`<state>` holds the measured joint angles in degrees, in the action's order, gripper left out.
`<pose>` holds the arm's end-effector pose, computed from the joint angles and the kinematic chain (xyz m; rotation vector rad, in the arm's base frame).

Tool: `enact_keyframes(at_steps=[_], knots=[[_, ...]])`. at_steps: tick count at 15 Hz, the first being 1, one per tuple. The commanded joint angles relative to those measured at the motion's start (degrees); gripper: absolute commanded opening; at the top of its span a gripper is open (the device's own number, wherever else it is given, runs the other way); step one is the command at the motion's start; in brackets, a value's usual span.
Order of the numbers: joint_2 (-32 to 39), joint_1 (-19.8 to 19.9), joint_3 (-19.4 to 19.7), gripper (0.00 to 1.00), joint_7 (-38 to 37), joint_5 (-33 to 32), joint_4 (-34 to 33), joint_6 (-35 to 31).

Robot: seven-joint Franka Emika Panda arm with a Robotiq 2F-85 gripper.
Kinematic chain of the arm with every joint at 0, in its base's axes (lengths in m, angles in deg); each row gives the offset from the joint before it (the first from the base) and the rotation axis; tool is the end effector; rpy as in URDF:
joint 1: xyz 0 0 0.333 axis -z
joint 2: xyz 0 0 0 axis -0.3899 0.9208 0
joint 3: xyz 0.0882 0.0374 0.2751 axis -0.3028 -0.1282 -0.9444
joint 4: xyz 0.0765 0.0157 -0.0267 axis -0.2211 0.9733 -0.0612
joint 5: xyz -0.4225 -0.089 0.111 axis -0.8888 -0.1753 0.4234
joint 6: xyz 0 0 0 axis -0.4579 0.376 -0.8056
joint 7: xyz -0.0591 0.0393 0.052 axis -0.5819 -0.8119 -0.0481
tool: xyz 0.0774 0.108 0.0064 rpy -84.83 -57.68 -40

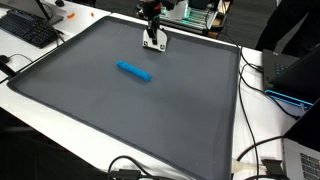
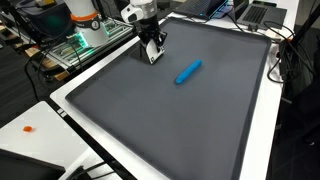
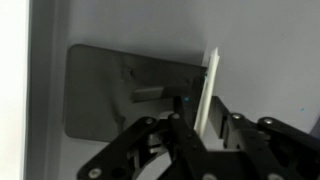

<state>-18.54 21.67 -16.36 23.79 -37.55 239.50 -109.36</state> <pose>0.4286 0.0389 0.1261 -2.3735 1.8251 0.0501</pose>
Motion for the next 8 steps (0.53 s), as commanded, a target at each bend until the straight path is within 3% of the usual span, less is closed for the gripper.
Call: enact_keyframes(at_steps=[1, 8], knots=[[1.0, -1.0, 0.8, 0.03, -1.7, 0.2, -0.3, -1.6], [-0.2, -0.8, 1.3, 0.01, -5.6, -0.7, -1.0, -1.0]])
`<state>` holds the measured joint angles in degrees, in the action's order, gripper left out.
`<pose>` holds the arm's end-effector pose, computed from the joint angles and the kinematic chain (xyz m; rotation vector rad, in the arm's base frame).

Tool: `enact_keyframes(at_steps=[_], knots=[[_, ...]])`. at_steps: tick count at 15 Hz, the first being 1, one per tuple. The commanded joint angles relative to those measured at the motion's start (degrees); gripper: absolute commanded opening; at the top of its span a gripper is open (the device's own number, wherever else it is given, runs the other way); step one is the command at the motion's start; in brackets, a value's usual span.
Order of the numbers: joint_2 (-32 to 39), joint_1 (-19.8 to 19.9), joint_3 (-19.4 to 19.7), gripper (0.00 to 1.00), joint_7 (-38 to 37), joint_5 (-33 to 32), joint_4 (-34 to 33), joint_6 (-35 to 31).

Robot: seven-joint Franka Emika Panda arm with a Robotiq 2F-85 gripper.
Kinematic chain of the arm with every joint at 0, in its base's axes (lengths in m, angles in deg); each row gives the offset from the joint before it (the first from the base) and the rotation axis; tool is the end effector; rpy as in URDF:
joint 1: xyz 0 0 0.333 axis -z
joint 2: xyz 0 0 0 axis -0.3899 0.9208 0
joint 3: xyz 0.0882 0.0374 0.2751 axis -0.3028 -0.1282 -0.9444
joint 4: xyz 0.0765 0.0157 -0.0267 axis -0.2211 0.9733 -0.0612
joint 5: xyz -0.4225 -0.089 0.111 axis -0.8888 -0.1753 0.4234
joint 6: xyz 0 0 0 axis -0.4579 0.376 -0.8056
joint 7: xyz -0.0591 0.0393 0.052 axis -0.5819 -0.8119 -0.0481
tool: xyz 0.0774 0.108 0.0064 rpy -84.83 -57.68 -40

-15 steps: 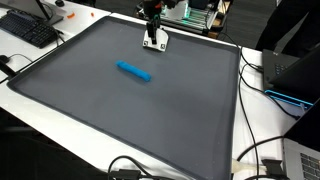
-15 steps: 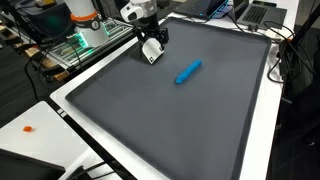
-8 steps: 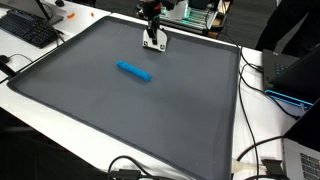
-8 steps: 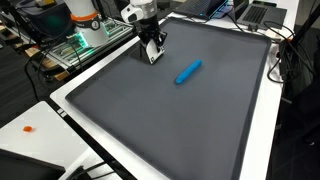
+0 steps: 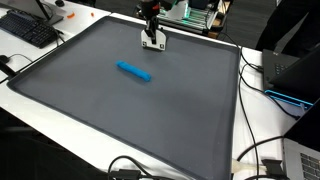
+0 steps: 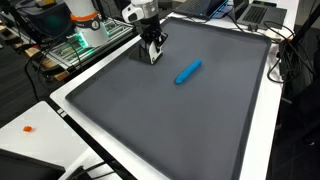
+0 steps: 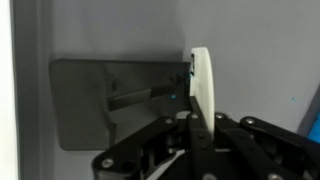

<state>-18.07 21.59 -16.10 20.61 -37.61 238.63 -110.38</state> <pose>0.4367 0.0377 0.1295 -2.3098 1.8864 0.0249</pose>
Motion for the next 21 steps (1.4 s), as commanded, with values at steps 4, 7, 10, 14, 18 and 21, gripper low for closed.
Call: enact_keyframes(at_steps=[4, 7, 10, 14, 18, 21], knots=[[-3.4, -0.3, 1.6, 0.01, -3.3, -3.8, -0.9, 1.5], [-5.3, -0.1, 1.7, 0.01, -1.6, -7.7, -2.9, 4.9], [-6.5, -0.5, 1.3, 0.01, 3.9, -9.2, -6.5, 10.2], [-5.1, -1.7, 0.9, 0.01, 15.2, -8.6, -14.0, 19.2], [-1.7, -2.1, 0.6, 0.01, 24.9, -10.2, -21.0, 25.2], [1.1, -2.6, 0.5, 0.01, 32.5, -10.9, -25.5, 28.8]])
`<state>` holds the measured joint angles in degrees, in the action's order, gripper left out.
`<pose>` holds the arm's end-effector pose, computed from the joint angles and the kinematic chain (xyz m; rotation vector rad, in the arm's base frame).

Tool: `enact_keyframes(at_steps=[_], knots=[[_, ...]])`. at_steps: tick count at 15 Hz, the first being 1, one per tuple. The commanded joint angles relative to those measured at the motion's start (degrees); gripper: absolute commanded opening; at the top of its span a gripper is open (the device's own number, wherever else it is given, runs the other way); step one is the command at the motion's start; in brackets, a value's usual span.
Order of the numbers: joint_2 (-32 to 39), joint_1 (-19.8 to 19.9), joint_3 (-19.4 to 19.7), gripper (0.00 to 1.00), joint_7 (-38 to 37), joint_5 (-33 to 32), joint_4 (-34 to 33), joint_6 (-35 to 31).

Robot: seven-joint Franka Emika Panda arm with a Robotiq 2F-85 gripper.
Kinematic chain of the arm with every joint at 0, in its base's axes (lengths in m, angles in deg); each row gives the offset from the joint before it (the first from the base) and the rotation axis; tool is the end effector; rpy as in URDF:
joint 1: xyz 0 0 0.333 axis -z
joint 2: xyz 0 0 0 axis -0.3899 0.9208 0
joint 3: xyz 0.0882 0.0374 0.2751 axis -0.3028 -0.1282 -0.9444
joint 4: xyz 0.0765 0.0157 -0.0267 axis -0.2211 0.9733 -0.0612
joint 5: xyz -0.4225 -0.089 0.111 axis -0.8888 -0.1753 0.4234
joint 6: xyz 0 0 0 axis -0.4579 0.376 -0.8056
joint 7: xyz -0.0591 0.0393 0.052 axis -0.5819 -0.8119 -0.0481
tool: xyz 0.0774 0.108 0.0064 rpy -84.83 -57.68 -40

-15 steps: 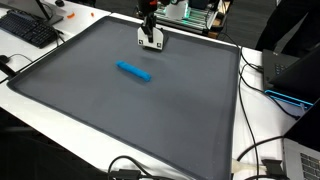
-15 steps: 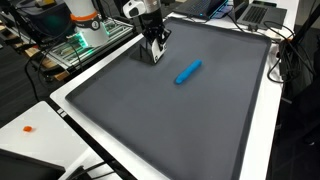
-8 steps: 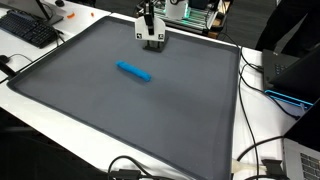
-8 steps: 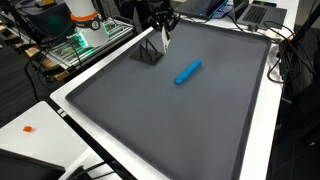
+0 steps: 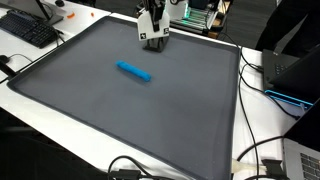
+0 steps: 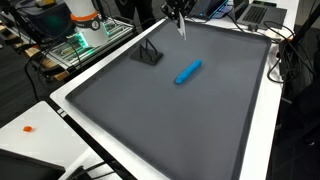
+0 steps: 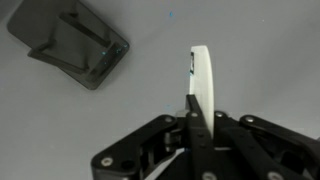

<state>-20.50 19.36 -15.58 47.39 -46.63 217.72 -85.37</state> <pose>0.5425 0.0868 0.2622 -2.8129 0.9881 0.0186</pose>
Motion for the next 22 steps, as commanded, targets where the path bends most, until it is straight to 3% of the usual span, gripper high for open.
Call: enact_keyframes(at_steps=[1, 7, 8, 17, 22], knots=[[4.7, -0.6, -0.1, 0.01, 8.2, -2.4, -6.2, 5.0], [9.3, -1.6, 0.0, 0.01, 19.4, -9.4, -13.0, 11.9], [7.6, -1.5, 0.2, 0.04, 16.8, -6.6, -10.8, 9.4], [9.1, -1.7, 0.2, 0.01, 19.0, -8.3, -12.6, 10.5], [12.6, -2.9, -0.9, 0.01, 27.8, -10.6, -16.1, 10.1]])
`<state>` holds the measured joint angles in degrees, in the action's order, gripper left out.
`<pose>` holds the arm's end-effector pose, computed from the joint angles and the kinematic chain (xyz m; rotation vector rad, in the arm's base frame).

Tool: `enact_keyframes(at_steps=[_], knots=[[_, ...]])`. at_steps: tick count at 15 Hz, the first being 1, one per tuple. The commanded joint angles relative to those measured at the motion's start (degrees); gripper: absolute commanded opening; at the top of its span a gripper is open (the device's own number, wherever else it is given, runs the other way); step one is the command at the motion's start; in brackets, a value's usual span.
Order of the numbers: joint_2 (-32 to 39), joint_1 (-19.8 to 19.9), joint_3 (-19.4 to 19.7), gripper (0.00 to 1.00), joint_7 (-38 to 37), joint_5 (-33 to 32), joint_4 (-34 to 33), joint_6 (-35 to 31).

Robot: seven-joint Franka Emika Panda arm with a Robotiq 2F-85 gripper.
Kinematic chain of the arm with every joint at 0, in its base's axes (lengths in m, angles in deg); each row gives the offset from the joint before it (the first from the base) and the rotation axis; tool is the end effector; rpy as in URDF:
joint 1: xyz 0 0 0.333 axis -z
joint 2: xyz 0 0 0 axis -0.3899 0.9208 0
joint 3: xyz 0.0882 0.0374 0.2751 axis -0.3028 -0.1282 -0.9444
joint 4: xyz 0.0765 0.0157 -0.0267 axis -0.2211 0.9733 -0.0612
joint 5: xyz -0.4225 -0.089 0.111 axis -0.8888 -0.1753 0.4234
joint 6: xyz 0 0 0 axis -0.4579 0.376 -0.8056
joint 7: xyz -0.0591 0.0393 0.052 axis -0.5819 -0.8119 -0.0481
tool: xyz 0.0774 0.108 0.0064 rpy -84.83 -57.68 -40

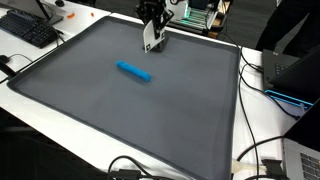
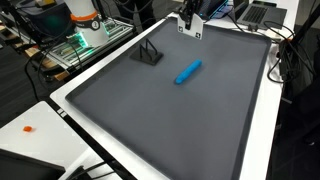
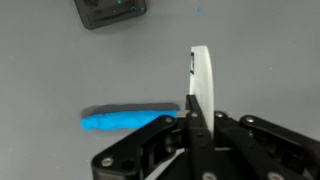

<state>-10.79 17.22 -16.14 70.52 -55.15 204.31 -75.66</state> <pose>0.5858 0.1195 0.2609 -3.0825 0.1787 0.1014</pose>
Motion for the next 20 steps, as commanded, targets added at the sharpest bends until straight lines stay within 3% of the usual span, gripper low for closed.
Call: enact_keyframes(at_steps=[1, 5, 10, 20], knots=[[4.0, -1.0, -0.5, 0.01, 6.6, -2.7, -3.8, 0.4], [8.6, -1.9, -0.3, 0.01, 10.7, -6.8, -7.6, -0.5], [13.8, -2.5, 1.2, 0.01, 8.6, -10.6, -11.9, -0.9], [19.8, -2.0, 3.1, 0.01, 5.5, -8.3, -16.2, -2.1]])
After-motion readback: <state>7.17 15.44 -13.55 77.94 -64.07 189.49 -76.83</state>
